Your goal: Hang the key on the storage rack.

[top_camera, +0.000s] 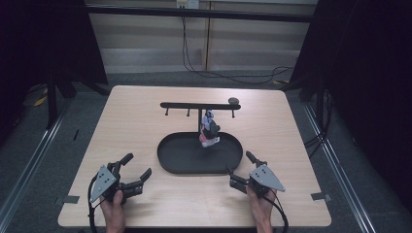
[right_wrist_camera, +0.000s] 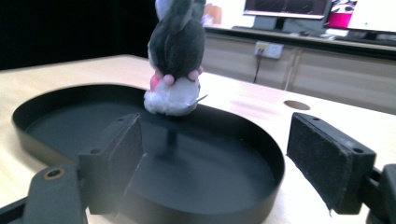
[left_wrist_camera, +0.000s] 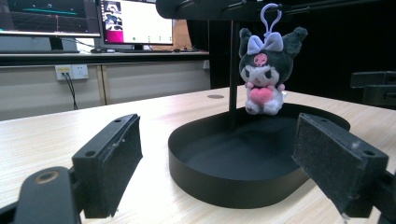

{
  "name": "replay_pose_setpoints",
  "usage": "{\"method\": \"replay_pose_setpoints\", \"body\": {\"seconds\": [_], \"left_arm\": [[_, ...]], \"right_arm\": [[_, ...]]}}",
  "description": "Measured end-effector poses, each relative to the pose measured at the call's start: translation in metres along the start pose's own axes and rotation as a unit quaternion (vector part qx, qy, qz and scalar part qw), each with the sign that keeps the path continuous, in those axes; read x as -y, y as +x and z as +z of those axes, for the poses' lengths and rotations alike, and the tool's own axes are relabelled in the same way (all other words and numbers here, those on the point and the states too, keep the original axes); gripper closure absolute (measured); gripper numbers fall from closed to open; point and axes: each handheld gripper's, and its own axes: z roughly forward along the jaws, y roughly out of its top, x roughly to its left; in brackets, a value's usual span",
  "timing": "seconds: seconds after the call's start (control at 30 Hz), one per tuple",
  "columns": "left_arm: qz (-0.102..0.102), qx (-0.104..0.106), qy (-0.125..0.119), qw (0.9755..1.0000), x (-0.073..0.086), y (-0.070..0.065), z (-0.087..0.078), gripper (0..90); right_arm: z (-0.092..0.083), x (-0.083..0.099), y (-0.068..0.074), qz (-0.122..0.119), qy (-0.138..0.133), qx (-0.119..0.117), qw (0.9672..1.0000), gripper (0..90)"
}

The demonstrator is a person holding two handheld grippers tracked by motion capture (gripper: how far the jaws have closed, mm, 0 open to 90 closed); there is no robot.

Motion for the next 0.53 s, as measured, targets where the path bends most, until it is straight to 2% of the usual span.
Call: {"method": "replay_pose_setpoints", "body": {"seconds": [0.03,0.07,0.23,0.27,0.33,0.37,0.43,0.47,0.53], "left_arm": [[0.000,0.000,0.000,1.0000,0.000,0.000,0.000,15.3],[0.001,0.000,0.000,1.0000,0.000,0.000,0.000,15.3],[0.000,0.000,0.000,1.0000,0.000,0.000,0.000,15.3],[0.001,-0.001,0.000,1.0000,0.000,0.000,0.000,15.2],[0.000,0.000,0.000,1.0000,0.000,0.000,0.000,15.2],[0.000,0.000,0.000,1.0000,0.000,0.000,0.000,15.2],[0.000,0.000,0.000,1.0000,0.000,0.000,0.000,15.2],[0.000,0.000,0.000,1.0000,0.000,0.000,0.000,15.3],[0.000,0.000,0.000,1.0000,0.000,0.000,0.000,15.3]], "right_arm": [[0.000,0.000,0.000,0.000,0.000,0.000,1.0000,17.8],[-0.003,0.001,-0.001,0.003,-0.019,0.009,0.9998,15.7],[-0.007,0.003,-0.002,0.017,-0.038,0.011,0.9991,14.1],[-0.011,0.005,-0.005,0.031,-0.066,0.012,0.9972,14.1],[-0.013,0.006,-0.005,0.034,-0.071,0.012,0.9968,14.1],[-0.013,0.006,-0.004,0.023,-0.071,0.008,0.9972,14.1],[-0.011,0.005,-0.005,0.025,-0.063,0.002,0.9977,14.1],[-0.010,0.005,-0.006,0.033,-0.052,0.008,0.9981,14.1],[-0.010,0.005,-0.007,0.039,-0.049,0.015,0.9979,14.2]]}}
